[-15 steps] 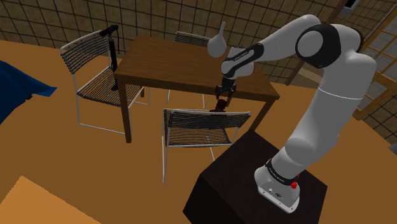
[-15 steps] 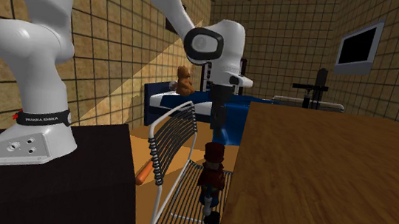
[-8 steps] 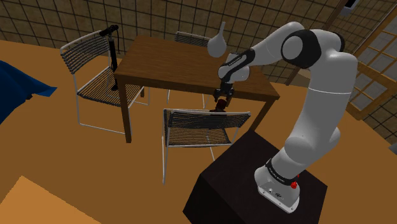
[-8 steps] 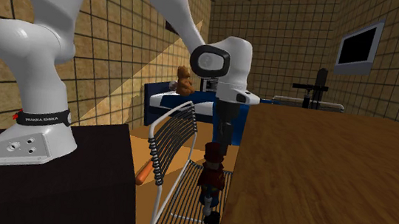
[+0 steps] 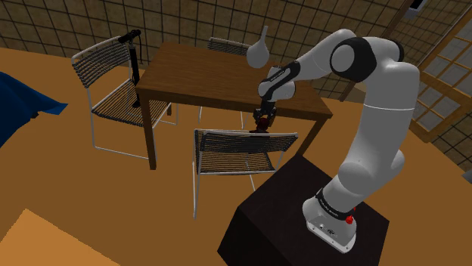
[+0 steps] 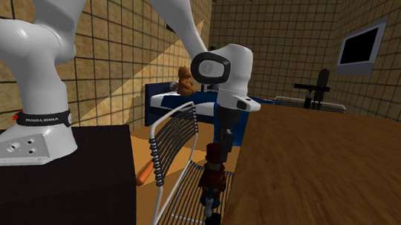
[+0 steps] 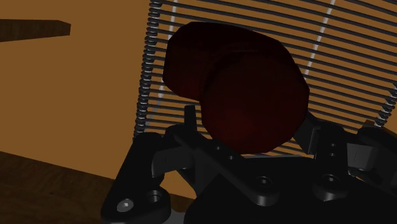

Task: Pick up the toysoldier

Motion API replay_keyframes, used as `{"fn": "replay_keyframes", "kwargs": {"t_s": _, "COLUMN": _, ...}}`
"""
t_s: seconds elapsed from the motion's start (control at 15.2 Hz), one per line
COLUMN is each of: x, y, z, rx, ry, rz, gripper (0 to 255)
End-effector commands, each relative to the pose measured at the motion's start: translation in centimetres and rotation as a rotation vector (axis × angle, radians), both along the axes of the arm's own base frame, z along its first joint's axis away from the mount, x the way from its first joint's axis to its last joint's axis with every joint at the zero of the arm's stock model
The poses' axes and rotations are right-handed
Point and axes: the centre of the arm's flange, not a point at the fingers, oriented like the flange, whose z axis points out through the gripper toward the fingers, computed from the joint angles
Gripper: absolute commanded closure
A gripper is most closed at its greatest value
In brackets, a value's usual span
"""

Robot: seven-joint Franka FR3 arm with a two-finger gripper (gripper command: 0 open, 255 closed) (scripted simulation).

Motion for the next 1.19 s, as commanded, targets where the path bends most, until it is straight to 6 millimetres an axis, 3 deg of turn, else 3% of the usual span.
{"fn": "replay_keyframes", "kwargs": {"t_s": 0.0, "x": 0.0, "y": 0.0, "z": -0.1, "rx": 0.001, "ry": 0.002, "rz": 0.001, "gripper": 255}}
{"fn": "replay_keyframes", "kwargs": {"t_s": 0.4, "x": -0.1, "y": 0.1, "z": -0.1, "rx": 0.001, "ry": 0.002, "rz": 0.001, "gripper": 255}}
{"fn": "replay_keyframes", "kwargs": {"t_s": 1.12, "x": -0.1, "y": 0.1, "z": 5.7, "rx": 0.001, "ry": 0.002, "rz": 0.001, "gripper": 255}}
